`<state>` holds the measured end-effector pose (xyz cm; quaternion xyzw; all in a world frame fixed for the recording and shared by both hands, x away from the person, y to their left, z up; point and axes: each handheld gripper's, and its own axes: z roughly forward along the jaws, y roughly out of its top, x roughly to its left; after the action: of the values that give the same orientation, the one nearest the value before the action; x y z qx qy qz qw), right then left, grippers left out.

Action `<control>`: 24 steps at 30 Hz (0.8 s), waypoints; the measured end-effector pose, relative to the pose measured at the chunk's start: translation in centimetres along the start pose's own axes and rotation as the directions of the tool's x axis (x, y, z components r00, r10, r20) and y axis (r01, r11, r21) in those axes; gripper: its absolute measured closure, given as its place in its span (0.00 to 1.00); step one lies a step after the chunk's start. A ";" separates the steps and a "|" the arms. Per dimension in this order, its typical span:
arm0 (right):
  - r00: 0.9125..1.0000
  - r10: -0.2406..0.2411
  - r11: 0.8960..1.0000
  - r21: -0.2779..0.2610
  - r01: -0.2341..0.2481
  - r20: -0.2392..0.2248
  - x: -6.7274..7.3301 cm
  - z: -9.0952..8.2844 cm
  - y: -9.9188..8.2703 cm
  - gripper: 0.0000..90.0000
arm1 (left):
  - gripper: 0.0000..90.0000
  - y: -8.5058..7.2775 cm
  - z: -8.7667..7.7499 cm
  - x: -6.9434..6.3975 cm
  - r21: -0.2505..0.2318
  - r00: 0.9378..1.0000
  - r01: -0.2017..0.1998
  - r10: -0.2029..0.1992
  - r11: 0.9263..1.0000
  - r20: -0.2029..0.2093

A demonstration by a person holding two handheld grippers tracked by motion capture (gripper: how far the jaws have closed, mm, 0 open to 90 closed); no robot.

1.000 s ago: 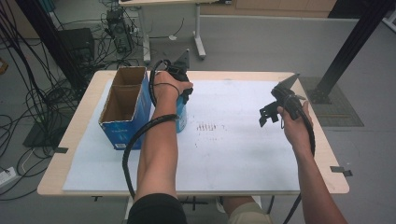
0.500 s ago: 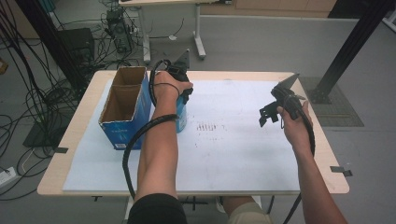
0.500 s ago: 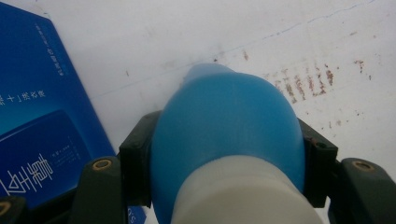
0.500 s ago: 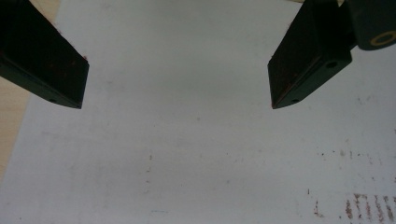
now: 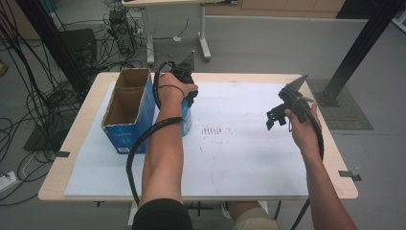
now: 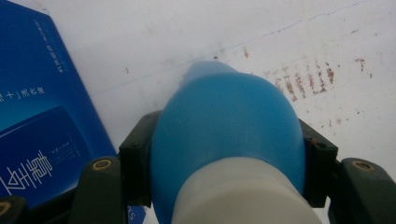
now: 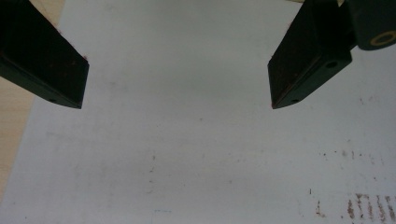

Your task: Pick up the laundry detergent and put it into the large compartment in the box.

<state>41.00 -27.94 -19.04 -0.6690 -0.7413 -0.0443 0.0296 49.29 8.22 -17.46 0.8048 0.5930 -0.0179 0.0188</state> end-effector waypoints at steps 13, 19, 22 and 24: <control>1.000 0.003 1.000 0.002 -0.003 -0.001 -0.3 0.2 0.0 0.06 | 0.42 0.0 0.0 0.1 0.004 1.000 0.009 -0.009 1.000 0.001; 1.000 0.003 1.000 0.003 -0.003 -0.001 -0.3 0.3 0.0 0.06 | 0.42 0.0 -0.1 0.1 0.005 1.000 0.012 -0.012 1.000 0.002; 1.000 0.003 1.000 0.004 -0.003 -0.002 -0.3 0.3 0.0 0.06 | 0.42 0.0 -0.1 0.1 0.007 1.000 0.012 -0.012 1.000 0.002; 1.000 0.005 1.000 0.004 -0.005 0.001 -0.3 0.3 0.0 0.06 | 0.42 0.0 -0.1 0.1 0.004 1.000 0.014 -0.014 1.000 0.002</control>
<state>41.04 -28.17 -19.38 -0.6708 -0.7398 -0.0424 0.0306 49.29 8.36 -17.40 0.8008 0.5984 -0.0197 0.0177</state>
